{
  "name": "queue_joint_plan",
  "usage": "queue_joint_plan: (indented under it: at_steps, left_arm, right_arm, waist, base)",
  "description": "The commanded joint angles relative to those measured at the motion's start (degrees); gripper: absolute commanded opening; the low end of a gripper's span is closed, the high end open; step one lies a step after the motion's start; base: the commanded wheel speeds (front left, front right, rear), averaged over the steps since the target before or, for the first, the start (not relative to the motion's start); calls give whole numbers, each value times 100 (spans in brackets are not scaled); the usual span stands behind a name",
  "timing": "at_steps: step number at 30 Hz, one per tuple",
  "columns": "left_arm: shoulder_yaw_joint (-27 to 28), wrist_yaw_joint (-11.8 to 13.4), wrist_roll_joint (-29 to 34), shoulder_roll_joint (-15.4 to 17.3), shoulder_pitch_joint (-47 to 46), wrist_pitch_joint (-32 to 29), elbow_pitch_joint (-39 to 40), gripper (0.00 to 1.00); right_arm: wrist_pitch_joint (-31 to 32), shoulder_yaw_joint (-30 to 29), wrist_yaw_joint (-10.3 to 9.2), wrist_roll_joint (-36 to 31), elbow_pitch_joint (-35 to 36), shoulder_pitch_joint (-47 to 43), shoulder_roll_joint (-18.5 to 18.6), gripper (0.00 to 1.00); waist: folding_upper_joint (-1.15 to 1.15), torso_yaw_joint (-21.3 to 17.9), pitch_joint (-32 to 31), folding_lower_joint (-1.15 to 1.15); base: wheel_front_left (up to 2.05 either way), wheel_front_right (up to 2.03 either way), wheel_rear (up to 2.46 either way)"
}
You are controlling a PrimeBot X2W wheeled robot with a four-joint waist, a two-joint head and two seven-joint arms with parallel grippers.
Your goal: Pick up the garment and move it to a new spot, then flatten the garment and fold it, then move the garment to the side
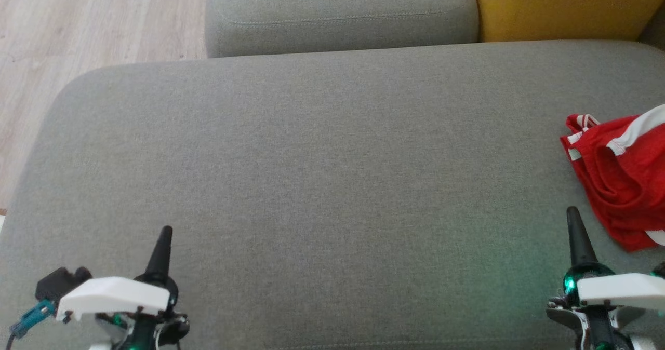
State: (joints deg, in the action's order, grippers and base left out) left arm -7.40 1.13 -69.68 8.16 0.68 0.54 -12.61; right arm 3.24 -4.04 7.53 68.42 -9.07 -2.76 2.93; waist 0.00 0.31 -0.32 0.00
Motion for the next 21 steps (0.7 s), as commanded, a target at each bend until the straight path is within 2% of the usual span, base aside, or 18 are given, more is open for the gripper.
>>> queue_joint_plan:
  at_steps: [1,21]
  left_arm:
    - [259,-66,-144,19,-345,-19,155,0]
    - [779,-500,-1374,-208,-523,-313,-4,0]
  right_arm:
    - [25,62,-3,173,134,324,147,0]
    - [93,12,-4,1473,-202,625,150,0]
  waist:
    - [0,-1,1,0]
    - [0,-17,28,0]
  base:
    - [0,0,0]
    - [0,0,0]
